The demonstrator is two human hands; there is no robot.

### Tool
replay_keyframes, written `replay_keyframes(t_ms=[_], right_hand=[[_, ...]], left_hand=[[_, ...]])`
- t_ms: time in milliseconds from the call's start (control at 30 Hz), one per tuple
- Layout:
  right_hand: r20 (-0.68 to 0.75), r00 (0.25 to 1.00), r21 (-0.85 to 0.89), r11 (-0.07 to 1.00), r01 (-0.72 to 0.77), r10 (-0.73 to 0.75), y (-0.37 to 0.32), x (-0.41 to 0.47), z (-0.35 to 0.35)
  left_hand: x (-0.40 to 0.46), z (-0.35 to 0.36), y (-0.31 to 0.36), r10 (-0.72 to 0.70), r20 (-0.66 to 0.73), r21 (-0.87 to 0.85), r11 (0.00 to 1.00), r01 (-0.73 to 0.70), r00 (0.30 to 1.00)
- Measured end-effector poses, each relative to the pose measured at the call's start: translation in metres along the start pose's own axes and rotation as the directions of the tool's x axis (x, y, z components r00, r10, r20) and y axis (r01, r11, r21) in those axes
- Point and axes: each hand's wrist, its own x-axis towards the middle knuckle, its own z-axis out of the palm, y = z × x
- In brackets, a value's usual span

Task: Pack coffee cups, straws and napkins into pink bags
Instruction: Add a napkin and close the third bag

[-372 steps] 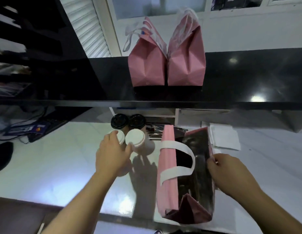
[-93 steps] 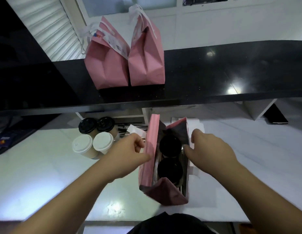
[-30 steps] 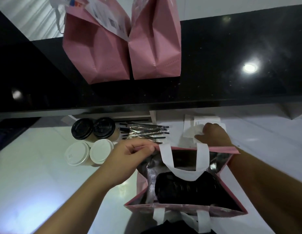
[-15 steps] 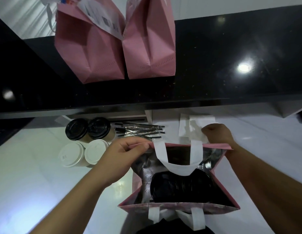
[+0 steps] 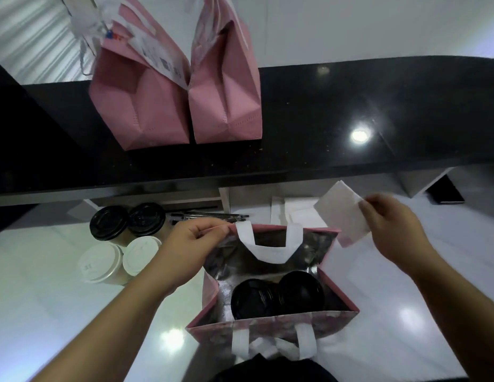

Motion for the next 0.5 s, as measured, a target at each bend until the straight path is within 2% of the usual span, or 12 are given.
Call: replay_keyframes(t_ms=[133,200,300,400,500], right_hand=[[-0.108,0.975,0.041,0.979,0.198,-0.192,-0.053,-0.043,-0.049],[-0.08,0.943,0.082,0.94,0.33,-0.324,-0.084,-0.064,-0.068],[0.191,0.878,0.058,0.898,0.436,-0.439,-0.116,-0.085,-0.076],[0.481,0.75,-0.074,0.831,0.551,-0.454,-0.128,-0.09,-0.056],[0.626,0.651,-0.29,0.647,0.705,-0.429,-0.128,-0.085,-0.011]], left_hand=[[0.002,0.0,-0.002,0.031,-0.021,0.054,0.998,-0.03,0.999],[0.003,0.001,-0.002,0.032,-0.023,0.055,0.998,-0.031,0.999],[0.007,0.003,-0.005,0.048,-0.03,0.07,0.997,-0.046,0.998],[0.01,0.006,-0.006,0.05,-0.066,0.056,0.997,-0.046,0.997],[0.01,0.007,-0.006,0.057,-0.077,0.048,0.997,-0.054,0.995]])
